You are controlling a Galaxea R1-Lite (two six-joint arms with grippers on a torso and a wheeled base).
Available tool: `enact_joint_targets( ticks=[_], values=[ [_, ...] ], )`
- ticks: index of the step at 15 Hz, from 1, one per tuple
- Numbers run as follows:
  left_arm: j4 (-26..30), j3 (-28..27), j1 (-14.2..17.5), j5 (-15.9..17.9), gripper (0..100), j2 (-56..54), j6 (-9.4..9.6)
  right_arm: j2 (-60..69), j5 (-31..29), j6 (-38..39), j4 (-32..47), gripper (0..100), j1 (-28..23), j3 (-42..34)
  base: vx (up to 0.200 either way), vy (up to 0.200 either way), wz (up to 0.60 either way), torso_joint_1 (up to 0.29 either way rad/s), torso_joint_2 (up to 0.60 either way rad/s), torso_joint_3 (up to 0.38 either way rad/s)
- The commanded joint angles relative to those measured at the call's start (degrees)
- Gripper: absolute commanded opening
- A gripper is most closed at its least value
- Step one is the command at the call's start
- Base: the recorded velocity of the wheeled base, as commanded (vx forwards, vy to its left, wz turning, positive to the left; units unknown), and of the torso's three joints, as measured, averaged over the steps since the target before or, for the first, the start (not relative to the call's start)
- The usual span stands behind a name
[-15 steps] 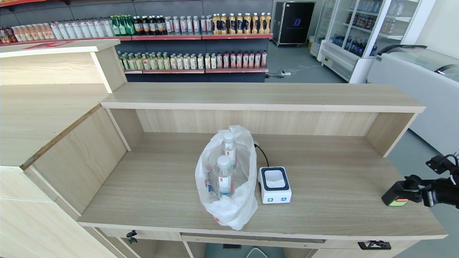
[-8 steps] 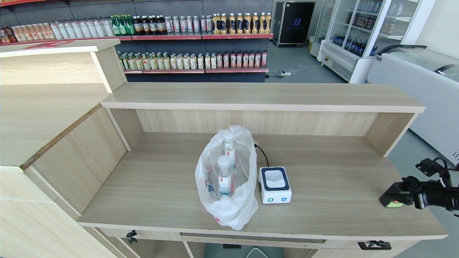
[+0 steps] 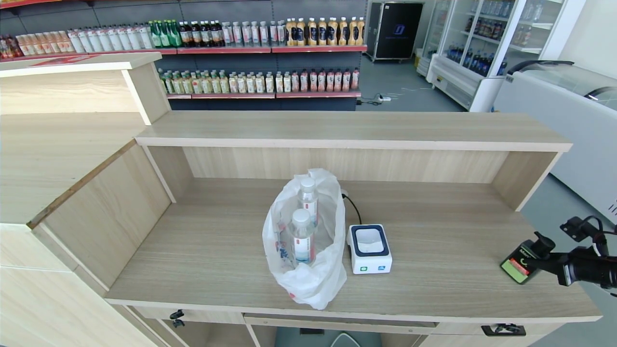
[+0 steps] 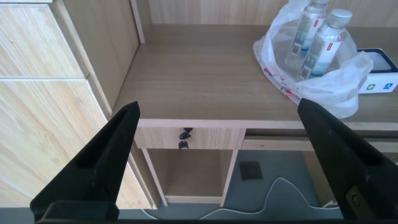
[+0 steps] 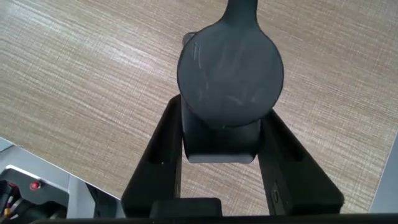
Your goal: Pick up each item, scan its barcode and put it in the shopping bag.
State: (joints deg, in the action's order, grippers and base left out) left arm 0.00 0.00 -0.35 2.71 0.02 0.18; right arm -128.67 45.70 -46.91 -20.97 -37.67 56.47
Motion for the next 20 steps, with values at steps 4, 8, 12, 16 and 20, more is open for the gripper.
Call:
enact_joint_targets(
  ticks=[4, 8, 12, 16, 20],
  values=[
    [0.0, 0.0, 0.0, 0.02, 100, 0.06, -0.01, 1.23, 0.0, -0.2, -2.76, 0, -0.12, -3.21, 0.0, 0.0, 0.0, 0.0, 0.0, 0.0],
    [0.0, 0.0, 0.0, 0.02, 100, 0.06, -0.01, 10.46, -0.18, -0.82, -7.16, 0, 0.49, -4.7, 0.0, 0.0, 0.0, 0.0, 0.0, 0.0],
    [0.0, 0.0, 0.0, 0.02, 100, 0.06, -0.01, 43.51, -0.09, -13.38, -7.95, 0, 2.42, -17.36, 0.0, 0.0, 0.0, 0.0, 0.0, 0.0],
    [0.0, 0.0, 0.0, 0.02, 100, 0.06, -0.01, 63.11, 0.09, -36.32, -7.42, 0, 15.87, -24.21, 0.0, 0.0, 0.0, 0.0, 0.0, 0.0],
    [0.0, 0.0, 0.0, 0.02, 100, 0.06, -0.01, 68.38, -1.32, -68.93, -7.95, 0, 27.83, -28.87, 0.0, 0.0, 0.0, 0.0, 0.0, 0.0]
  ],
)
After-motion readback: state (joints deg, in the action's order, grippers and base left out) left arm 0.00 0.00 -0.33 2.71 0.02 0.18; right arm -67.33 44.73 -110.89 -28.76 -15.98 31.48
